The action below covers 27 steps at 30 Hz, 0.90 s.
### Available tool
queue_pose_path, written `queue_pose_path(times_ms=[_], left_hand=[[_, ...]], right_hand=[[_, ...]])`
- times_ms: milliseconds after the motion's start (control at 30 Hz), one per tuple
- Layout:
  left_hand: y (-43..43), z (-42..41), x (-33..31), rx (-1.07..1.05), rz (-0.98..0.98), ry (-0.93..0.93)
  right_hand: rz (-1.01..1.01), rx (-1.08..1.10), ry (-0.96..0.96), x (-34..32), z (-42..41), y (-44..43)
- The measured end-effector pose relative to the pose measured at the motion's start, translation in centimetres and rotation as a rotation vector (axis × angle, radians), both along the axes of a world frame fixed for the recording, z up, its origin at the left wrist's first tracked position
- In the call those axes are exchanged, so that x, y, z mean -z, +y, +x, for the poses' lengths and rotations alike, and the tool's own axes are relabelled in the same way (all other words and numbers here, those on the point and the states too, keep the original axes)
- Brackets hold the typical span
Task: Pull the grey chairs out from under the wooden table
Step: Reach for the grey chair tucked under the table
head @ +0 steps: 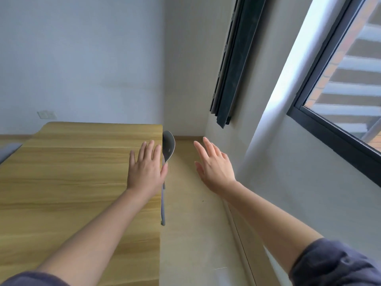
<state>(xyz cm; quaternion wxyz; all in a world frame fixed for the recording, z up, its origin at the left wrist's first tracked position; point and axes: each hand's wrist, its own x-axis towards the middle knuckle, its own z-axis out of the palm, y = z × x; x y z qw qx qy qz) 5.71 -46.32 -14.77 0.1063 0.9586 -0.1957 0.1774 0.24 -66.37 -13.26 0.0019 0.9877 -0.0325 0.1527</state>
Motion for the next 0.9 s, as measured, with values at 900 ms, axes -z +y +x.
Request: queue_pose_path(times_ms=[900], left_hand=[[-11.6,22.2,7.4,-0.182,0.112,0.19]], right_hand=[[-0.11,-0.319,0.275,7.1,27.5,-12.8]])
